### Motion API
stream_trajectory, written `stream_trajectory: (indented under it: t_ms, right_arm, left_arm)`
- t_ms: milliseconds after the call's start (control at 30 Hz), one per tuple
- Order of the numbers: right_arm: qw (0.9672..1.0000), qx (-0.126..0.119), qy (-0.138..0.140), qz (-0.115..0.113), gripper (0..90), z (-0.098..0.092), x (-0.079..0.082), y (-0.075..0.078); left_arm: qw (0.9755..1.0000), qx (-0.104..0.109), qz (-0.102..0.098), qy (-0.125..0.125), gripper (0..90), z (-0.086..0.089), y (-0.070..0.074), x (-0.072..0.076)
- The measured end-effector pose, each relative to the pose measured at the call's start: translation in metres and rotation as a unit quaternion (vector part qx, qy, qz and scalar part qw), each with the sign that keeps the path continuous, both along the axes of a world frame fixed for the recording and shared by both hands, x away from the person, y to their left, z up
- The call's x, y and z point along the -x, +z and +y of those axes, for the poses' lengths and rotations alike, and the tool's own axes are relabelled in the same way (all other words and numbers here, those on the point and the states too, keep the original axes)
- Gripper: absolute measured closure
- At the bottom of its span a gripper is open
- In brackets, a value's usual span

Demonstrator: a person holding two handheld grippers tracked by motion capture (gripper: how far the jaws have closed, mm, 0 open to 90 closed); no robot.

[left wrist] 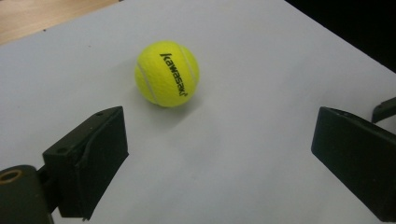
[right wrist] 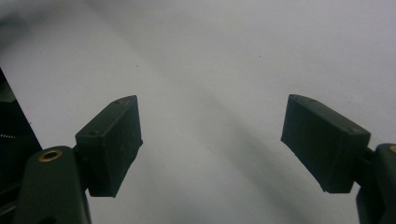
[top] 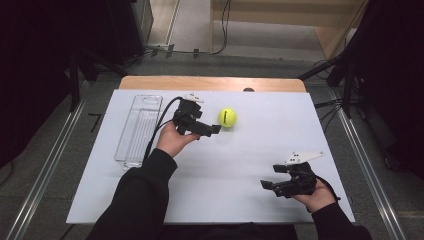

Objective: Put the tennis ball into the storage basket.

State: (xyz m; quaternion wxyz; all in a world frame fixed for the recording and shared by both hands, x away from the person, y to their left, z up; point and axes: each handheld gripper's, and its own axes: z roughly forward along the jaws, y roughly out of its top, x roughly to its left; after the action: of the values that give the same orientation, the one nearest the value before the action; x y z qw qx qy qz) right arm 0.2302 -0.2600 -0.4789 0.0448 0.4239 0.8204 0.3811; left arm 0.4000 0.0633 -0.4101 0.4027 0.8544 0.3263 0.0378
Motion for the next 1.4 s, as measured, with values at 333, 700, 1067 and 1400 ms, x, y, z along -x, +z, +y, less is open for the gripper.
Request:
stream_trajectory:
  t_ms: [333, 700, 1067, 1400]
  right_arm:
    - [1.0, 0.001, 0.0, -0.002, 18.1, 0.0, 0.0, 0.0]
    - [0.9999, -0.006, 0.003, 0.009, 20.2, 0.0, -0.001, -0.001]
    - [0.9999, -0.002, 0.01, 0.012, 20.1, 0.001, -0.001, -0.002]
    - [1.0, -0.003, 0.007, 0.006, 20.0, 0.0, -0.001, 0.0]
  left_arm:
    - [1.0, -0.002, 0.006, -0.007, 5.1, -0.014, 0.005, -0.012]
    - [0.9999, -0.005, 0.006, -0.014, 5.1, -0.027, 0.007, -0.019]
    - [0.9999, -0.004, -0.008, -0.014, 7.2, -0.039, 0.007, -0.035]
    - [0.9997, -0.01, -0.015, -0.013, 7.2, -0.055, 0.007, -0.047]
